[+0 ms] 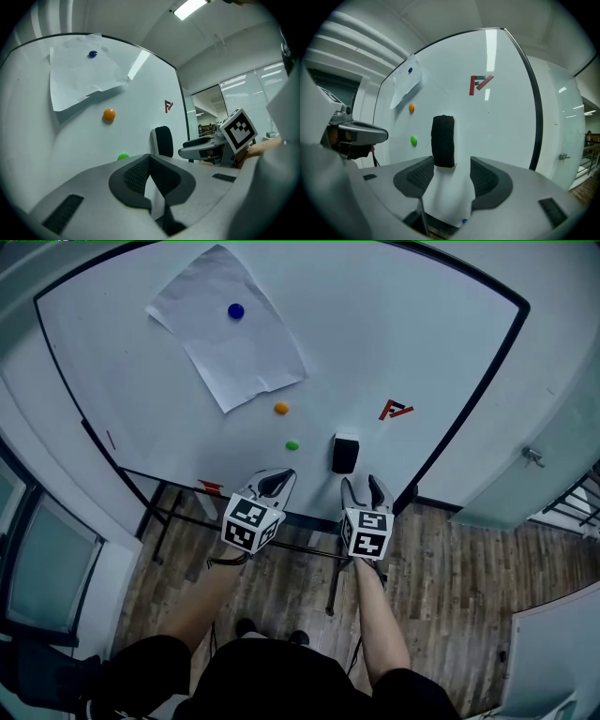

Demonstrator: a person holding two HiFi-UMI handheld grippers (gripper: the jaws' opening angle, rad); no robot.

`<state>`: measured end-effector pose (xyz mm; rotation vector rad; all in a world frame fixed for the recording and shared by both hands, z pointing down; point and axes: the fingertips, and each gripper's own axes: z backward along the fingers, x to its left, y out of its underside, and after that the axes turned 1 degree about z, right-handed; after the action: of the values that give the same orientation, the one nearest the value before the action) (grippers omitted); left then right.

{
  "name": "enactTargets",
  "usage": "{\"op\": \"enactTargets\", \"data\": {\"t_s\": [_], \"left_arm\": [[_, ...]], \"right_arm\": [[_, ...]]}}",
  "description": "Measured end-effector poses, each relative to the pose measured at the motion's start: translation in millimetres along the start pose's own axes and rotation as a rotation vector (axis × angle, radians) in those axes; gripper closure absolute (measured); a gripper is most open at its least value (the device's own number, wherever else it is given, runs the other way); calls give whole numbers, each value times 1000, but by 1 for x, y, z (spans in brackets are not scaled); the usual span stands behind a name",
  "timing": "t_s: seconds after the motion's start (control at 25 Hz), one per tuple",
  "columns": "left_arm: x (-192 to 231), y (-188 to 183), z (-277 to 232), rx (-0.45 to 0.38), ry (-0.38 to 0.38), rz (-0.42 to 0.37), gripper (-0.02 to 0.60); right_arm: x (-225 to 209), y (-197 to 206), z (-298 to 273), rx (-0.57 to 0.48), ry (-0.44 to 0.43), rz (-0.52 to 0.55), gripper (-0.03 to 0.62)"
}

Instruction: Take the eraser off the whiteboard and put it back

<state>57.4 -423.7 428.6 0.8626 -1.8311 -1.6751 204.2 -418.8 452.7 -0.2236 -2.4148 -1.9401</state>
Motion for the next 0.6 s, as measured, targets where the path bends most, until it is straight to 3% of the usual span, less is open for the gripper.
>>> {"op": "enactTargets", "data": {"t_s": [0.6], "left_arm": [[-28, 11, 12, 0, -82, 24, 561]], "right_arm": [[-9, 20, 26, -4, -89, 27, 365]]}}
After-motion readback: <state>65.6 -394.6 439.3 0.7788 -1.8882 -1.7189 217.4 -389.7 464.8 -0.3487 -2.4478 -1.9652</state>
